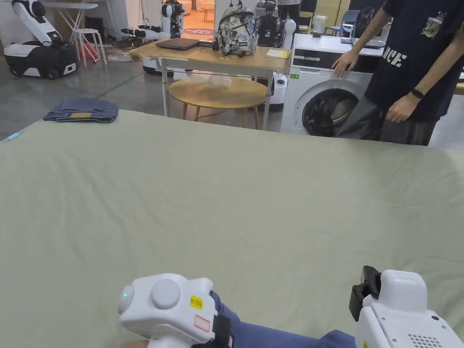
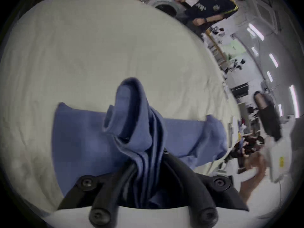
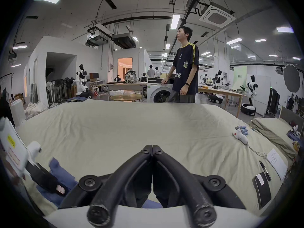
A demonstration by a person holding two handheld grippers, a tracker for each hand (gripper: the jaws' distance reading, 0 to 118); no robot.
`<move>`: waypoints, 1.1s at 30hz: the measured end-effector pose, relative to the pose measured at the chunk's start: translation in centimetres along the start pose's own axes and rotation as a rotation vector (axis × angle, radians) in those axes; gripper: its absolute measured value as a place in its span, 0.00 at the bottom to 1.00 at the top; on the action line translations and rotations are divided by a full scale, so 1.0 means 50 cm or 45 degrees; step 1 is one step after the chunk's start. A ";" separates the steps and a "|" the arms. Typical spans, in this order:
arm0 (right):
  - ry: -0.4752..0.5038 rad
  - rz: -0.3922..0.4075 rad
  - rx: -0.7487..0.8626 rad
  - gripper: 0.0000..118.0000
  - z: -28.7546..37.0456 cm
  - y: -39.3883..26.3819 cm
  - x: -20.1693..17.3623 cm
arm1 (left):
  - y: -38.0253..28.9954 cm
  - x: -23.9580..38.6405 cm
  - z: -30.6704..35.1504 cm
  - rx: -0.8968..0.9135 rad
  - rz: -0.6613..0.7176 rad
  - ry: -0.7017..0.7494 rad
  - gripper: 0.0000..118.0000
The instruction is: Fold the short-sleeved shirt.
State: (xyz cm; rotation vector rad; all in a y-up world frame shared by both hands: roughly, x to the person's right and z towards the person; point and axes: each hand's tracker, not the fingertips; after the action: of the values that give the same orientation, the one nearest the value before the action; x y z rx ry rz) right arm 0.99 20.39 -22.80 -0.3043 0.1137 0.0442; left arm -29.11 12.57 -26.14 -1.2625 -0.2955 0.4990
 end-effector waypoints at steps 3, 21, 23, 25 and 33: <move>-0.007 0.005 -0.008 0.00 0.003 -0.004 0.004 | -0.002 0.002 -0.029 0.015 0.021 0.035 0.01; -0.009 -0.033 -0.031 0.00 0.010 -0.014 0.016 | -0.010 -0.025 0.187 0.257 0.007 -0.181 0.06; -0.012 -0.040 -0.035 0.00 0.011 -0.016 0.018 | -0.014 -0.043 0.187 0.279 0.026 -0.124 0.04; -0.014 -0.048 -0.039 0.00 0.011 -0.019 0.020 | -0.011 -0.065 0.165 0.271 0.044 -0.036 0.04; -0.014 -0.065 -0.068 0.00 0.011 -0.033 0.021 | -0.022 -0.049 0.038 0.088 0.025 -0.239 0.04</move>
State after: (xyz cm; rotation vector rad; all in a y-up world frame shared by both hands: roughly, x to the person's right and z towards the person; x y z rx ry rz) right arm 2.21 19.03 -21.93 -0.3598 0.0938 -0.0018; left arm -31.88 12.64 -24.39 -1.1543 -0.4206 0.6409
